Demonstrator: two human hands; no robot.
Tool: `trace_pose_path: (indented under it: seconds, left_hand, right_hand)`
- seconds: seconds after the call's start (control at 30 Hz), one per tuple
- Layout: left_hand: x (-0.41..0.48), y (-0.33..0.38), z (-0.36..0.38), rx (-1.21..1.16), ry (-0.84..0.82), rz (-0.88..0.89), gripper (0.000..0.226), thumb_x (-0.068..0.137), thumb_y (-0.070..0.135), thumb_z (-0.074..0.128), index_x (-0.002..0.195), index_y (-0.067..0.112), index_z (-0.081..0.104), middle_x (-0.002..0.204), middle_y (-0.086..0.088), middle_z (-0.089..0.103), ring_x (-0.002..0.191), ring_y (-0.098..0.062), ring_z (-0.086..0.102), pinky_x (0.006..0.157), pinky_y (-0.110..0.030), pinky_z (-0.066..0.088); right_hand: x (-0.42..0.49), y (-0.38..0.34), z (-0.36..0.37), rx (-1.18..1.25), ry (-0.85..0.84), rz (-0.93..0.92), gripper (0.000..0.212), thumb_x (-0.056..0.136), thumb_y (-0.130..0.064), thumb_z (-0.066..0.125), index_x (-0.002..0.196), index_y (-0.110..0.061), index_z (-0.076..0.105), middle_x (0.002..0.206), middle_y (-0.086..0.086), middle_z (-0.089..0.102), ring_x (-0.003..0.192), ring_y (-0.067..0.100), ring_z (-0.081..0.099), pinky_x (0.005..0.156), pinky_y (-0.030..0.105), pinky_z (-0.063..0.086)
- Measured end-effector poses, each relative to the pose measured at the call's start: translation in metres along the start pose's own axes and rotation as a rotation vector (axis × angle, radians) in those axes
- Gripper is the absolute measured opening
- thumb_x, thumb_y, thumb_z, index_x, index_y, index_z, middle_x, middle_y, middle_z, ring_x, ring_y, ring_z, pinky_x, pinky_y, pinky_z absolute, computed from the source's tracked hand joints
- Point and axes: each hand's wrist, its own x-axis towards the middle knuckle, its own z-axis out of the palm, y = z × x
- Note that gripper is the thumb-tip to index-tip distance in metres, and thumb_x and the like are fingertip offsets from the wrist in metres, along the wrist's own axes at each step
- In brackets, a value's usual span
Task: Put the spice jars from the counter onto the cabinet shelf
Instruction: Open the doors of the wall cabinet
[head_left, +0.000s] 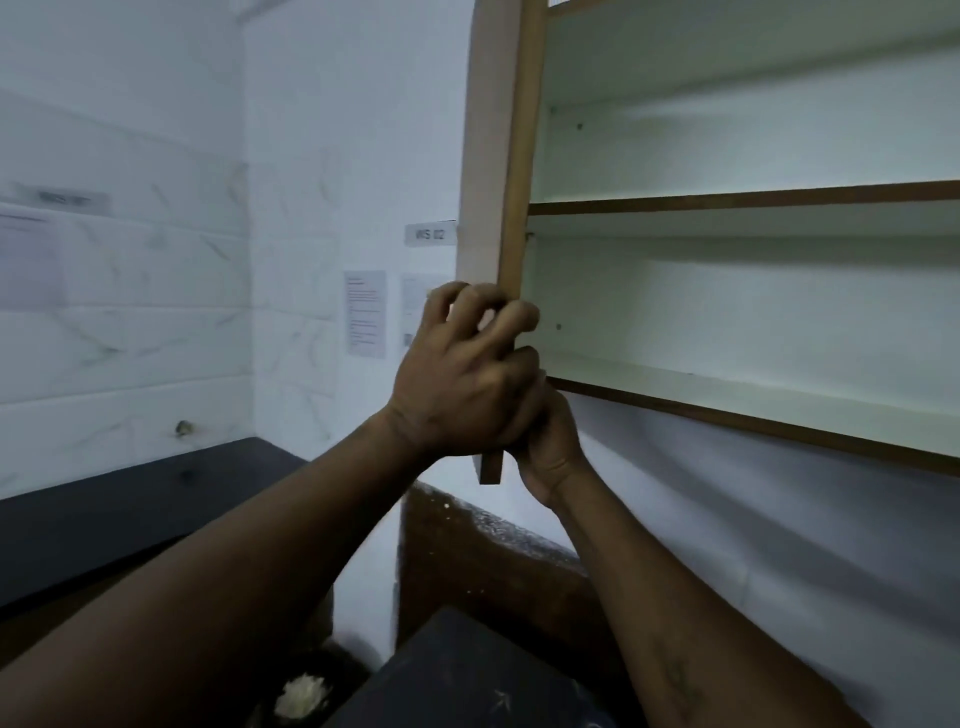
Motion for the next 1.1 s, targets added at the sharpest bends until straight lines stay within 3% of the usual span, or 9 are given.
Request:
trace_pose_path:
  seconds: [0.13, 0.3, 0.4, 0.47, 0.53, 0.67, 0.77, 0.9, 1.1]
  left_hand:
    - [-0.026, -0.040, -0.036, 0.101, -0.049, -0.039, 0.025, 0.090, 0.029, 0.060, 0.073, 0.012, 0.065, 0.117, -0.006, 0.067, 0.108, -0.039, 0.053, 0.087, -0.048, 0.039]
    - [-0.061, -0.094, -0.069, 0.222, -0.164, -0.092, 0.018, 0.089, 0.027, 0.059, 0.081, 0.015, 0.070, 0.128, -0.004, 0.064, 0.116, -0.037, 0.050, 0.086, -0.045, 0.038]
    - [-0.086, -0.124, -0.086, 0.276, -0.250, -0.109, 0.019, 0.089, 0.026, 0.055, 0.087, 0.016, 0.071, 0.132, -0.005, 0.061, 0.122, -0.037, 0.049, 0.089, -0.047, 0.038]
    - [-0.105, -0.145, -0.096, 0.323, -0.340, -0.138, 0.021, 0.087, 0.023, 0.052, 0.091, 0.016, 0.072, 0.134, -0.005, 0.059, 0.126, -0.038, 0.047, 0.091, -0.048, 0.037]
    - [-0.124, -0.164, -0.104, 0.368, -0.465, -0.174, 0.027, 0.083, 0.022, 0.049, 0.095, 0.016, 0.073, 0.135, -0.005, 0.057, 0.130, -0.038, 0.042, 0.094, -0.049, 0.037]
    - [-0.157, -0.189, -0.112, 0.452, -0.828, -0.285, 0.042, 0.080, 0.030, 0.053, 0.116, 0.020, 0.070, 0.138, -0.004, 0.059, 0.141, -0.037, 0.029, 0.106, -0.052, 0.033]
    - [-0.177, -0.204, -0.113, 0.444, -0.990, -0.346, 0.057, 0.081, 0.035, 0.055, 0.138, 0.027, 0.058, 0.154, 0.003, 0.046, 0.150, -0.034, 0.014, 0.117, -0.053, 0.023]
    - [-0.183, -0.209, -0.114, 0.398, -0.916, -0.275, 0.057, 0.080, 0.036, 0.059, 0.137, 0.026, 0.061, 0.151, 0.005, 0.050, 0.151, -0.036, 0.016, 0.119, -0.055, 0.021]
    - [-0.188, -0.209, -0.107, 0.378, -0.794, -0.298, 0.040, 0.083, 0.038, 0.058, 0.115, 0.021, 0.075, 0.138, 0.000, 0.063, 0.148, -0.037, 0.026, 0.119, -0.060, 0.015]
  right_hand:
    - [0.001, 0.013, 0.055, -0.089, 0.033, 0.007, 0.017, 0.078, -0.038, 0.061, 0.074, -0.028, 0.074, 0.075, 0.007, 0.067, 0.070, 0.022, 0.061, 0.061, 0.035, 0.052]
    - [0.011, 0.023, 0.111, -0.339, 0.015, -0.058, 0.020, 0.082, -0.039, 0.060, 0.070, -0.025, 0.065, 0.070, 0.009, 0.066, 0.066, 0.027, 0.060, 0.057, 0.034, 0.052]
    - [0.022, 0.032, 0.145, -0.477, 0.034, -0.079, 0.026, 0.083, -0.048, 0.067, 0.084, -0.022, 0.067, 0.079, 0.001, 0.074, 0.076, 0.026, 0.071, 0.064, 0.036, 0.060]
    - [0.029, 0.044, 0.166, -0.578, 0.051, -0.087, 0.022, 0.086, -0.045, 0.072, 0.094, -0.025, 0.069, 0.087, -0.006, 0.075, 0.085, 0.020, 0.072, 0.076, 0.040, 0.062]
    - [0.035, 0.058, 0.186, -0.708, 0.035, -0.123, 0.021, 0.090, -0.039, 0.072, 0.107, -0.027, 0.069, 0.101, -0.012, 0.073, 0.096, 0.015, 0.069, 0.085, 0.034, 0.059]
    - [0.044, 0.088, 0.221, -0.956, -0.118, -0.134, 0.047, 0.094, -0.033, 0.069, 0.139, -0.027, 0.056, 0.139, -0.003, 0.062, 0.121, 0.022, 0.061, 0.104, 0.038, 0.052]
    - [0.048, 0.106, 0.241, -1.133, -0.220, -0.168, 0.057, 0.092, -0.028, 0.067, 0.146, -0.025, 0.050, 0.148, -0.002, 0.053, 0.129, 0.025, 0.056, 0.107, 0.038, 0.048]
    - [0.055, 0.113, 0.252, -1.233, -0.011, -0.263, 0.039, 0.093, -0.022, 0.062, 0.131, -0.022, 0.060, 0.136, -0.003, 0.056, 0.112, 0.026, 0.062, 0.095, 0.040, 0.056]
    - [0.055, 0.114, 0.248, -1.259, -0.049, -0.289, 0.045, 0.091, -0.019, 0.065, 0.136, -0.021, 0.060, 0.138, -0.004, 0.059, 0.118, 0.025, 0.061, 0.099, 0.040, 0.054]
